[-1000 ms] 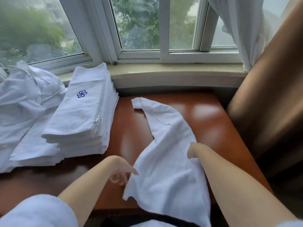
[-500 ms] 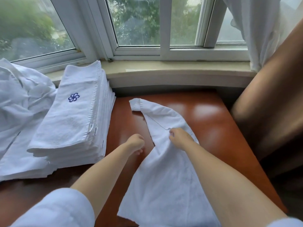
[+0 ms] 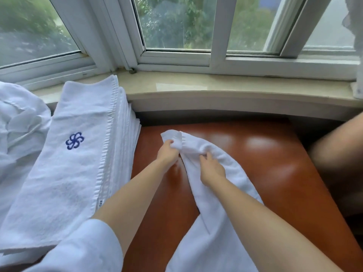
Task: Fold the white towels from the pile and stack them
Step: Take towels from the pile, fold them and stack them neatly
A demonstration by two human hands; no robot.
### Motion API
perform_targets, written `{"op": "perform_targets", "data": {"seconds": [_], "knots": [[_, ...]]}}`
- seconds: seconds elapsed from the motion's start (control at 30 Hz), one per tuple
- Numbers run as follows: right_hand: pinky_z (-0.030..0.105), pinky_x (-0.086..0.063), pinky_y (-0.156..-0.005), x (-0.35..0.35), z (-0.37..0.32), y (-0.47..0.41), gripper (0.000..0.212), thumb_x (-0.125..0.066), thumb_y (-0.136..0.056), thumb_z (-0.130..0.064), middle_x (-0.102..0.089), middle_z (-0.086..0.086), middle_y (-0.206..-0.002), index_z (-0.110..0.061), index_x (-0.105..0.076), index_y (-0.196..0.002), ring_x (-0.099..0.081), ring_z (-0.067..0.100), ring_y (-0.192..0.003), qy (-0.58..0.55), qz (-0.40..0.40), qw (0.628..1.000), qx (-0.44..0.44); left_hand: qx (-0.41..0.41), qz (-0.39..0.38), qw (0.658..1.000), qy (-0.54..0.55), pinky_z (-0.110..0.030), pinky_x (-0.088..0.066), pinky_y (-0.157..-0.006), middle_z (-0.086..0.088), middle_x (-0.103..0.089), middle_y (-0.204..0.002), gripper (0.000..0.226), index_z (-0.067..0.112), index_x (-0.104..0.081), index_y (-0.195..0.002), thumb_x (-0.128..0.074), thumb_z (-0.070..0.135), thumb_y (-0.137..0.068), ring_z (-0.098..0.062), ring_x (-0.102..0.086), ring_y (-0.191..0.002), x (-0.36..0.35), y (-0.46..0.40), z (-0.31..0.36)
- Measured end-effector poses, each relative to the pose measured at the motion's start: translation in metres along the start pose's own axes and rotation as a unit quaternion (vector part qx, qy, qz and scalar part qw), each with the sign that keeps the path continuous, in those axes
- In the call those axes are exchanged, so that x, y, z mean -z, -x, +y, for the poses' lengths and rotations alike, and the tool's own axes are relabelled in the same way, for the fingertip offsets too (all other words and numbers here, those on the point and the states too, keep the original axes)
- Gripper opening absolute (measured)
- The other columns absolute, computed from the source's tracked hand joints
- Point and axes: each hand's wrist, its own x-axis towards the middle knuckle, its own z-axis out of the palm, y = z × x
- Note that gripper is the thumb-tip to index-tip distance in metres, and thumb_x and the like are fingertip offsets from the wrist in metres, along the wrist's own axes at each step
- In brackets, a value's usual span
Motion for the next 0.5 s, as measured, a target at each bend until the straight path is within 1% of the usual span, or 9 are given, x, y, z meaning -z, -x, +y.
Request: {"op": "perform_targets", "data": {"seconds": [0.07, 0.13, 0.17, 0.27, 0.33, 0.4, 0.43, 0.47, 0.5], "knots": [[0.03, -0.041, -0.069, 0.0, -0.001, -0.011, 0.058, -0.054, -0.089, -0.003, -0.031, 0.011, -0.145, -0.01, -0.031, -0.142, -0.058, 0.025, -0.108, 0.044, 0.032, 0.998, 0.024, 0.002, -0.025, 1.0, 0.014, -0.042, -0.052, -0.093, -0.009, -0.049, -0.135, 0.058, 0.034, -0.023, -0.148, -0.048, 0.029, -0.096, -0.029, -0.058, -0.108, -0.005, -0.015, 0.008], [0.031, -0.041, -0.071, 0.0, 0.0, -0.017, 0.049, -0.053, -0.089, -0.003, -0.047, 0.011, -0.131, -0.009, -0.038, -0.135, -0.059, 0.025, -0.104, 0.1, 0.074, 0.99, 0.062, -0.018, -0.05, 0.998, -0.026, -0.041, -0.046, -0.101, -0.009, -0.042, -0.143, 0.065, 0.036, -0.014, -0.151, -0.049, 0.029, -0.097, -0.032, -0.054, -0.118, -0.009, -0.025, 0.011], [0.032, -0.041, -0.075, 0.001, 0.002, -0.019, 0.045, -0.053, -0.089, -0.003, -0.054, 0.009, -0.123, -0.01, -0.041, -0.132, -0.059, 0.025, -0.103, 0.118, 0.092, 0.986, 0.077, -0.044, -0.055, 0.994, -0.089, -0.037, -0.044, -0.101, -0.009, -0.039, -0.145, 0.065, 0.033, -0.016, -0.152, -0.049, 0.026, -0.097, -0.033, -0.051, -0.121, -0.01, -0.03, 0.01], [0.032, -0.034, -0.079, 0.013, 0.016, -0.025, 0.035, -0.047, -0.087, -0.005, -0.058, 0.005, -0.111, -0.015, -0.051, -0.12, -0.057, 0.027, -0.101, 0.081, 0.137, 0.985, 0.071, -0.076, -0.015, 0.946, -0.314, -0.037, -0.045, -0.097, -0.014, -0.028, -0.15, 0.049, 0.029, -0.043, -0.14, -0.051, 0.015, -0.094, -0.036, -0.043, -0.126, -0.004, -0.041, 0.003], [0.032, -0.028, -0.073, 0.031, 0.031, -0.028, 0.028, -0.045, -0.083, -0.004, -0.054, 0.008, -0.109, -0.013, -0.055, -0.107, -0.055, 0.031, -0.095, -0.053, 0.204, 0.977, -0.015, -0.093, 0.02, 0.903, -0.419, -0.039, -0.044, -0.095, -0.011, -0.03, -0.146, 0.028, 0.028, -0.059, -0.12, -0.055, 0.021, -0.093, -0.032, -0.037, -0.124, 0.003, -0.043, 0.003], [0.035, -0.032, -0.077, 0.053, 0.048, -0.029, 0.024, -0.045, -0.081, -0.001, -0.053, 0.011, -0.109, -0.01, -0.055, -0.101, -0.053, 0.035, -0.093, -0.203, 0.269, 0.933, -0.129, -0.144, 0.022, 0.889, -0.435, -0.041, -0.043, -0.093, -0.007, -0.044, -0.136, 0.02, 0.028, -0.063, -0.109, -0.051, 0.026, -0.093, -0.027, -0.042, -0.117, 0.007, -0.041, 0.009], [0.036, -0.034, -0.083, 0.062, 0.057, -0.029, 0.023, -0.044, -0.082, -0.001, -0.054, 0.013, -0.11, -0.009, -0.055, -0.101, -0.052, 0.035, -0.098, -0.244, 0.293, 0.908, -0.176, -0.164, 0.026, 0.908, -0.383, -0.039, -0.047, -0.084, -0.006, -0.055, -0.123, 0.016, 0.026, -0.061, -0.103, -0.049, 0.025, -0.092, -0.024, -0.05, -0.104, 0.008, -0.038, 0.015], [0.038, -0.034, -0.088, 0.069, 0.066, -0.029, 0.023, -0.044, -0.084, -0.003, -0.055, 0.013, -0.114, -0.008, -0.056, -0.103, -0.05, 0.035, -0.105, -0.256, 0.307, 0.891, -0.215, -0.177, 0.038, 0.931, -0.318, -0.034, -0.048, -0.067, -0.006, -0.061, -0.104, 0.008, 0.024, -0.055, -0.096, -0.049, 0.024, -0.092, -0.02, -0.054, -0.084, 0.011, -0.034, 0.021], [0.038, -0.033, -0.091, 0.075, 0.074, -0.028, 0.023, -0.045, -0.087, -0.004, -0.055, 0.013, -0.118, -0.008, -0.057, -0.106, -0.047, 0.033, -0.112, -0.255, 0.314, 0.88, -0.25, -0.187, 0.068, 0.942, -0.269, -0.029, -0.04, -0.053, -0.004, -0.059, -0.087, 0.003, 0.023, -0.047, -0.092, -0.05, 0.021, -0.092, -0.017, -0.051, -0.068, 0.012, -0.029, 0.028]]}}
